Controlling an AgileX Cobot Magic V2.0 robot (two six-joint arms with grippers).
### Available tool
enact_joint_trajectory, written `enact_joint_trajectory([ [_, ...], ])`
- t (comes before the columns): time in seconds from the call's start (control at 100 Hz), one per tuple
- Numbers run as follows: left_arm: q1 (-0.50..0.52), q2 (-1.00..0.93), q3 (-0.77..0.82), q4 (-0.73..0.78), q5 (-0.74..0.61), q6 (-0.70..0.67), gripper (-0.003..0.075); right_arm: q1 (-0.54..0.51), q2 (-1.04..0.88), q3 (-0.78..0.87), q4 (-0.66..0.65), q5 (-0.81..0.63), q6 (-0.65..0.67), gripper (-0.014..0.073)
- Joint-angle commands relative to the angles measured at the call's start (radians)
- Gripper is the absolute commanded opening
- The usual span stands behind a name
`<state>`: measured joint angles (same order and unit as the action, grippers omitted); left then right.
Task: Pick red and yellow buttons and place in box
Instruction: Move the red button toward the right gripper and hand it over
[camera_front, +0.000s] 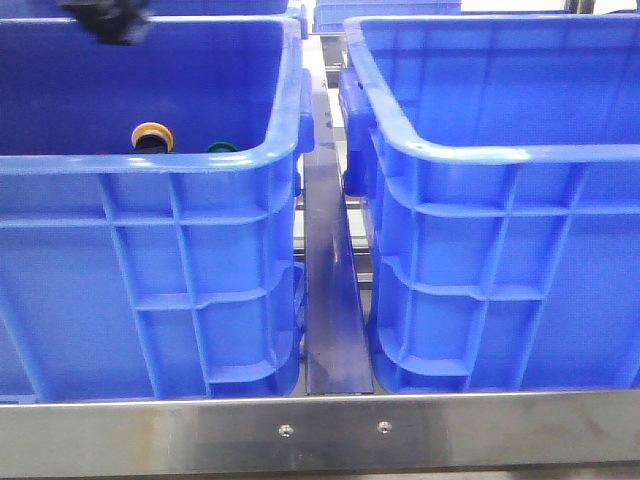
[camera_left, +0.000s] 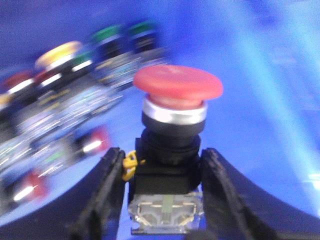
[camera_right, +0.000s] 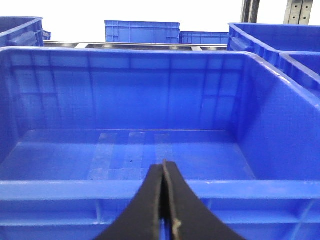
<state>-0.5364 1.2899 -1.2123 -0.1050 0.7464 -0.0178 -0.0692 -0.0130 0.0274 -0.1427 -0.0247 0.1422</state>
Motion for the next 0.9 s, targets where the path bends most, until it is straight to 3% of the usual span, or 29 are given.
enact_joint_trajectory([
  [0.0,-0.069,-0.032,-0.026,-0.020,-0.089,-0.002,0.0116,-0.001,-0.017,0.005,-0.007,-0.076,0.001,-0.0068],
  [0.25,-0.239,-0.029,-0.026,-0.020,-0.212,-0.002,0.0116,-0.001,-0.017,0.005,-0.007,-0.080,0.001,-0.0068],
  [0.56,-0.274,-0.029,-0.026,-0.020,-0.197,-0.002,0.0115,0.001,-0.017,-0.041,-0.007,-0.077,0.007,-0.0068],
  [0.89,-0.274,-0.029,-0.026,-0.020,-0.197,-0.002,0.0115,0.001,0.102,-0.398,-0.006,0.318,0.007,-0.0068],
])
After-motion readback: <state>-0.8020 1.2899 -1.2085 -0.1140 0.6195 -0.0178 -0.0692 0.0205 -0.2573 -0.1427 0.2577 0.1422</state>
